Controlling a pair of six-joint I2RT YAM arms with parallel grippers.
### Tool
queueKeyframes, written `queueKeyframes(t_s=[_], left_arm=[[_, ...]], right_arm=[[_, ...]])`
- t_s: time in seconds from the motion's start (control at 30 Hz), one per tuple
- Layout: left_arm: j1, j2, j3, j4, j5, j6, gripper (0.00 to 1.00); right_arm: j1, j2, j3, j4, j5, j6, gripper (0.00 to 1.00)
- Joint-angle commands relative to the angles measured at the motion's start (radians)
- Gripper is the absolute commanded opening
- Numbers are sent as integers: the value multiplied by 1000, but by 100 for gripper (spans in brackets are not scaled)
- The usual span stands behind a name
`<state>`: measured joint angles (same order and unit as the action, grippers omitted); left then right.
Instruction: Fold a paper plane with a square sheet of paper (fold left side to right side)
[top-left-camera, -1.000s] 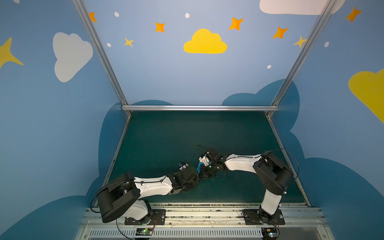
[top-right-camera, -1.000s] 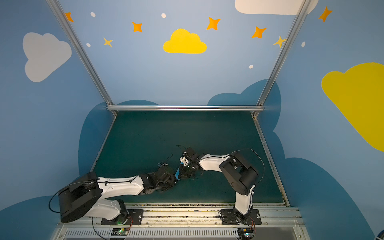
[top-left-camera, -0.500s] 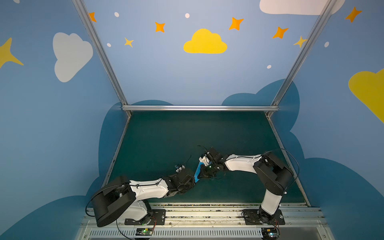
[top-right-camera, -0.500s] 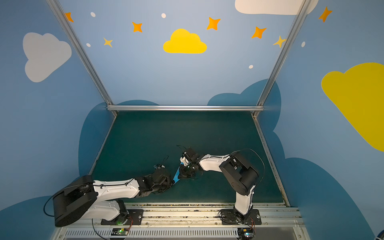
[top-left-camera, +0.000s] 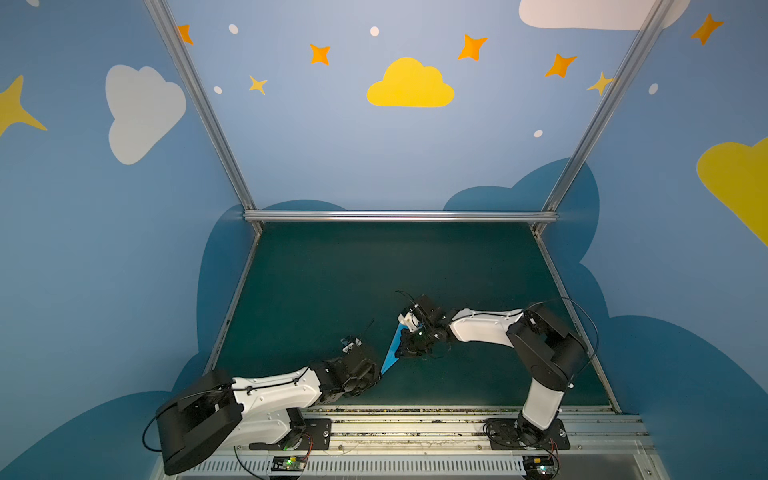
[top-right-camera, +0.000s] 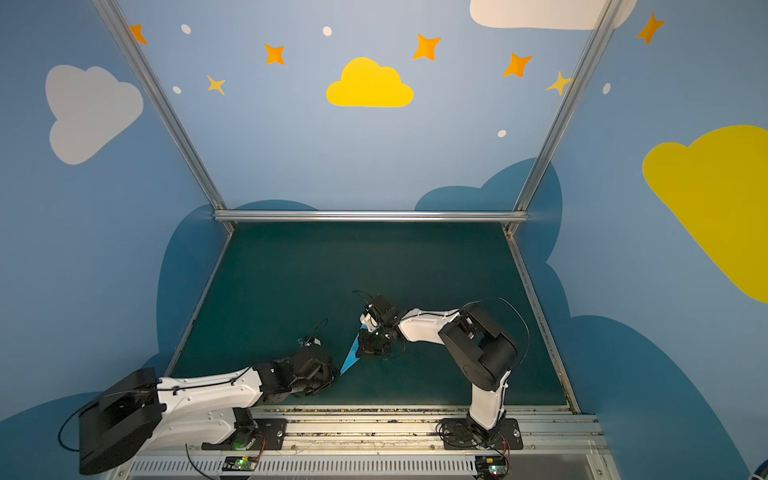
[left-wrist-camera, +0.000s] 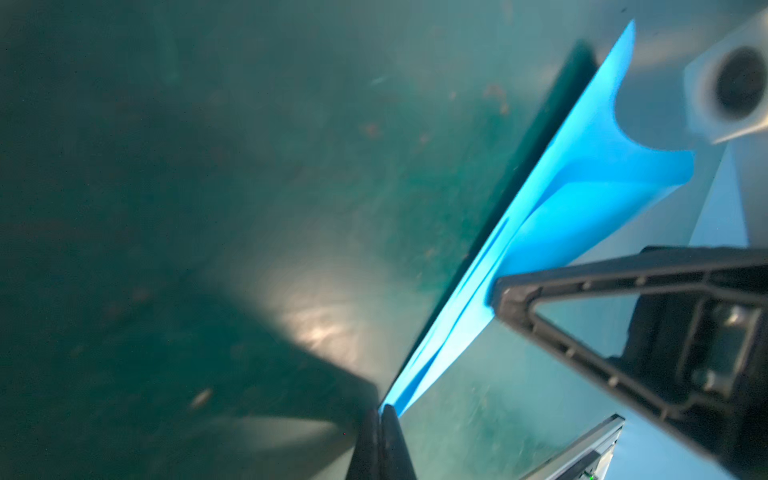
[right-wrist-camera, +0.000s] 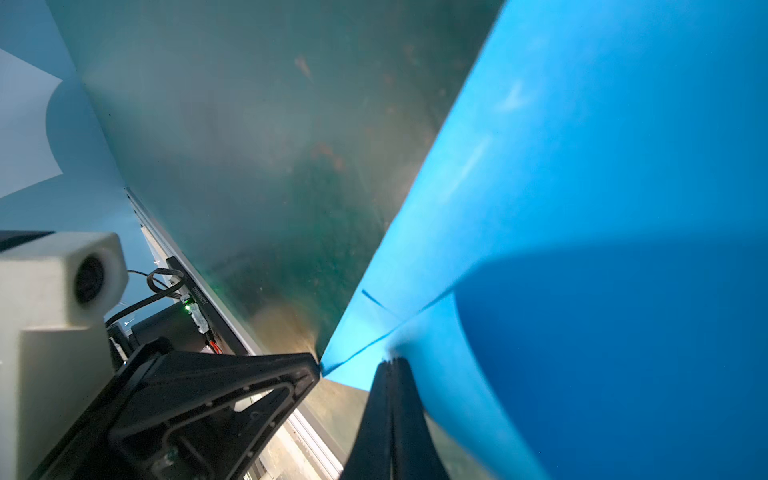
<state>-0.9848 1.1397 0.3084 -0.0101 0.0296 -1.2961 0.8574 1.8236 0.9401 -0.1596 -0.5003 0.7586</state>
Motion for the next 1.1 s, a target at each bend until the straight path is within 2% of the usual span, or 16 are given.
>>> queueKeyframes(t_s=[0.0,0.17,0.5,1.07], left_arm=[[-4,-64,-4,-111,-14,-18,4],[1,-93,57,-94,-30,-4,4],[13,104,163,31,6,49,4],[43,210,114,96,33,58,4]], right_arm=[[15,13,-39,-75,58,4,0],[15,11,-41,-74,57,6,0],[18,13,-37,-80,60,5,0],[22,12,-37,-80,62,8,0]])
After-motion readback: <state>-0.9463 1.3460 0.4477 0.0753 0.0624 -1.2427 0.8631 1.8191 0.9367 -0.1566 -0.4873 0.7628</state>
